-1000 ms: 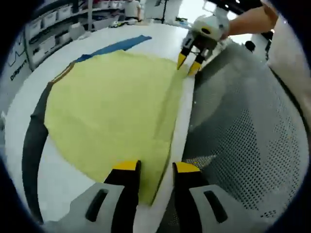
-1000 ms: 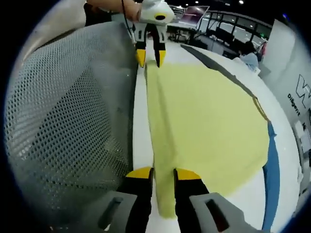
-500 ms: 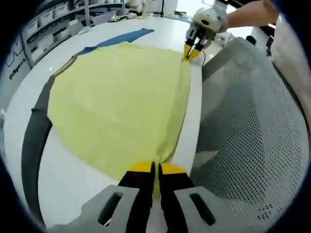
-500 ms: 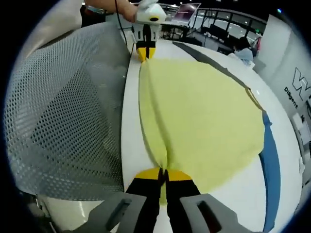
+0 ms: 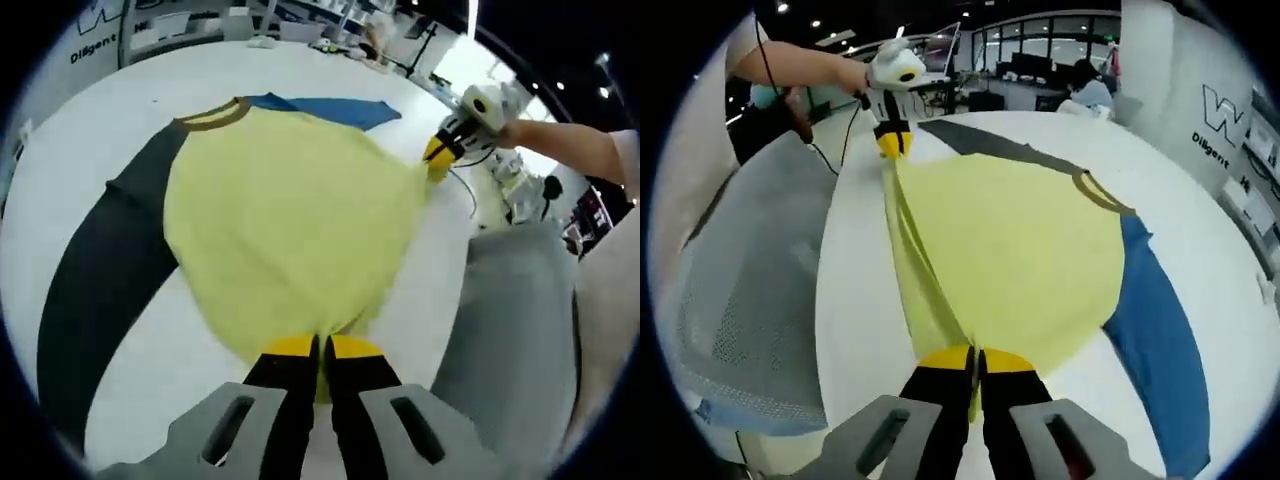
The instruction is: Fold the garment on the visible template until the final outline fits inside the template.
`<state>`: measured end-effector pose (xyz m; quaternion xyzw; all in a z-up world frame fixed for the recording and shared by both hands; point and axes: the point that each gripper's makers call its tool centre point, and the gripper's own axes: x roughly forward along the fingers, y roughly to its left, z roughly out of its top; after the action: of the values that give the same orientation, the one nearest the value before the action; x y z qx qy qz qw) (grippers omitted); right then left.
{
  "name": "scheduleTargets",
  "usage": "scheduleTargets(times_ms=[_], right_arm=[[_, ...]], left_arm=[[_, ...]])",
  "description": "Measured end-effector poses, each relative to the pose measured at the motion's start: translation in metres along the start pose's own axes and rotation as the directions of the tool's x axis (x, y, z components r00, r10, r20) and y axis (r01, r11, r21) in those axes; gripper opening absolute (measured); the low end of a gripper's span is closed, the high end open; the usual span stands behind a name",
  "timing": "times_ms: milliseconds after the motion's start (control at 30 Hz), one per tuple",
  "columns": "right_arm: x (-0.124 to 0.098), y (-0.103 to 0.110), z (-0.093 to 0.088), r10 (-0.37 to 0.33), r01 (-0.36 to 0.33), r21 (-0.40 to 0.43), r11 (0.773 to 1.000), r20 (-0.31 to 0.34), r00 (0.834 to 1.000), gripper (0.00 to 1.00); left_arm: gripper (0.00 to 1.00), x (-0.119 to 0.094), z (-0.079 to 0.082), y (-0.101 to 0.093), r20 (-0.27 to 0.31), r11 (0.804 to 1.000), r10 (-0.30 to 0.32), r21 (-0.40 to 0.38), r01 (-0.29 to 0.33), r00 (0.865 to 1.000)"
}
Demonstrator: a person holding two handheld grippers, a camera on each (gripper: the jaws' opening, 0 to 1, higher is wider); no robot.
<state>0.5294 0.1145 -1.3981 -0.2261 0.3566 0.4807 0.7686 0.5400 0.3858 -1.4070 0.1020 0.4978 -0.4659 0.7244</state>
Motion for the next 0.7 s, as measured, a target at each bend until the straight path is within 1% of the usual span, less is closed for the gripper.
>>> scheduleTargets(times_ms=[100,167,200,233,300,367,400,433,467,533,567,600,633,667,700], right_arm=[[0.0,-0.004,0.006,0.001,-0.001,-0.015,1.0,-0.008,1.0,0.0],[-0.004,0.002,0.008,0.013,-0.013,-0.032,0.999,-0.008,1.0,0.0],[-0.007,0.004,0.007,0.018,-0.018,-0.035,0.999,-0.009,1.0,0.0],[-0.011,0.01,0.008,0.027,-0.028,-0.04,0.999,-0.005,1.0,0.0],[-0.017,0.022,0.008,0.055,-0.054,-0.056,0.997,0.003,0.999,0.0],[-0.023,0.04,0.007,0.083,-0.083,-0.064,0.994,0.007,0.996,0.0],[-0.026,0.053,0.006,0.114,-0.112,-0.08,0.99,0.016,0.993,0.0],[-0.028,0.064,0.005,0.142,-0.14,-0.086,0.986,0.017,0.99,0.0],[-0.029,0.082,0.001,0.199,-0.197,-0.109,0.974,0.012,0.98,0.0],[-0.029,0.098,-0.013,0.206,-0.211,-0.155,0.965,-0.045,0.977,0.0],[-0.028,0.106,-0.017,0.222,-0.228,-0.147,0.963,-0.052,0.974,0.0],[-0.026,0.114,-0.023,0.226,-0.233,-0.158,0.96,-0.058,0.972,0.0],[-0.025,0.116,-0.025,0.226,-0.234,-0.165,0.958,-0.065,0.972,0.0],[-0.021,0.122,-0.035,0.228,-0.243,-0.188,0.952,-0.1,0.969,0.0],[-0.015,0.126,-0.04,0.223,-0.241,-0.191,0.952,-0.11,0.969,0.0]], left_arm=[[0.02,-0.003,0.003,0.001,-0.005,1.0,0.01,0.001,-0.01,1.0],[0.02,-0.008,0.001,-0.003,-0.004,1.0,0.001,0.011,-0.001,1.0],[0.02,-0.012,-0.003,-0.009,-0.005,1.0,-0.012,0.022,0.012,1.0],[0.02,-0.014,-0.006,-0.012,-0.006,0.999,-0.02,0.028,0.02,1.0],[0.02,-0.021,-0.016,-0.025,-0.012,0.997,-0.06,0.04,0.06,0.998],[0.02,-0.026,-0.027,-0.041,-0.012,0.993,-0.1,0.063,0.1,0.995],[0.02,-0.027,-0.032,-0.046,-0.016,0.991,-0.109,0.073,0.109,0.994],[0.02,-0.028,-0.042,-0.054,-0.035,0.987,-0.129,0.092,0.131,0.991],[0.02,-0.028,-0.046,-0.057,-0.039,0.985,-0.134,0.102,0.137,0.99],[0.02,-0.026,-0.056,-0.065,-0.038,0.984,-0.142,0.107,0.145,0.989],[0.02,-0.024,-0.061,-0.071,-0.035,0.981,-0.153,0.118,0.157,0.988],[0.02,-0.022,-0.066,-0.074,-0.037,0.98,-0.154,0.121,0.157,0.987],[0.02,-0.019,-0.07,-0.076,-0.04,0.98,-0.152,0.126,0.155,0.988],[0.02,-0.014,-0.077,-0.077,-0.051,0.979,-0.144,0.141,0.15,0.988],[0.02,-0.011,-0.081,-0.078,-0.057,0.977,-0.143,0.15,0.15,0.988]])
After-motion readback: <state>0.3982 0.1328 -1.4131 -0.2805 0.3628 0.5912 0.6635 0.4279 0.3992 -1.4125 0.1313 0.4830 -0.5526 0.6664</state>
